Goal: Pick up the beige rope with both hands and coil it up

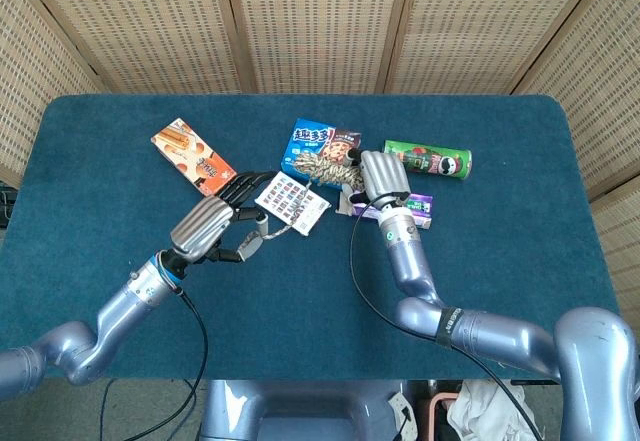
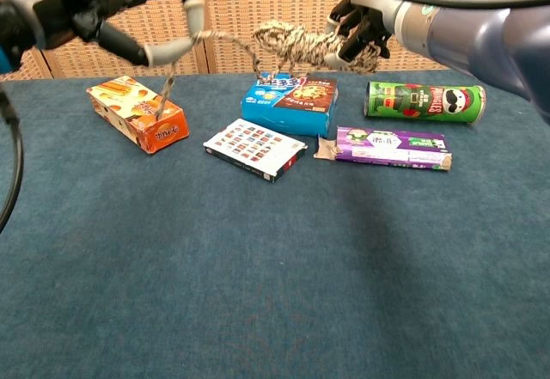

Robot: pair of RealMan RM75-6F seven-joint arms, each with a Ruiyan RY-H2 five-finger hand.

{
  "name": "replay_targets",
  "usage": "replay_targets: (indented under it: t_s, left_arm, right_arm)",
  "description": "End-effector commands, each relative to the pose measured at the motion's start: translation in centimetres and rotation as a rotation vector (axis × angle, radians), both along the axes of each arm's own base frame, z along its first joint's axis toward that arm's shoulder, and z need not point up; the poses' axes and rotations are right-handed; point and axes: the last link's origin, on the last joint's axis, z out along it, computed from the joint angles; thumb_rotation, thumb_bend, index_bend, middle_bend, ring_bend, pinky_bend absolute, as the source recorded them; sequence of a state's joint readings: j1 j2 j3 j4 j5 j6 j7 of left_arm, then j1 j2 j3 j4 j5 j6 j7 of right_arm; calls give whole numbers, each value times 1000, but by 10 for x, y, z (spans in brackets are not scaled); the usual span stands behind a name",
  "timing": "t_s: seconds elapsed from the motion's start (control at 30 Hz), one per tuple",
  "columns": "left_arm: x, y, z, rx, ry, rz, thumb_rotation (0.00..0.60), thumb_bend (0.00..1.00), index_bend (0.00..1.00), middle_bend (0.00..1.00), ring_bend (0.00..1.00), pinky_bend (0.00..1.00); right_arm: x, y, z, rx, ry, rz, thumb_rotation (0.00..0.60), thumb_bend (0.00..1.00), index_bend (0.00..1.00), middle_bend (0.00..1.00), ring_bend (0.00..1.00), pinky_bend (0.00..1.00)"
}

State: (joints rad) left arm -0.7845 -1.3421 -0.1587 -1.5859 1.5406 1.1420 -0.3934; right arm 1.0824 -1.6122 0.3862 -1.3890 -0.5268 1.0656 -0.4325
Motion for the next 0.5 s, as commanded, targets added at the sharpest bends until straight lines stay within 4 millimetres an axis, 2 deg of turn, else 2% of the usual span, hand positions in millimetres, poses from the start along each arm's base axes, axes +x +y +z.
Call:
replay_targets:
  t_s: [0.03,0.5]
  left_arm:
    - [20,6,1,-5,-43,16,600,503,749,0,0,0]
    - [70,27,-12,-73,-202,195,600,503,749,0,0,0]
  right_arm:
    - [-2,7,-9,20,35,26,600,753,686,693,479,795]
    - [16,31,-28,100,31,120,600,754,687,694,480,795]
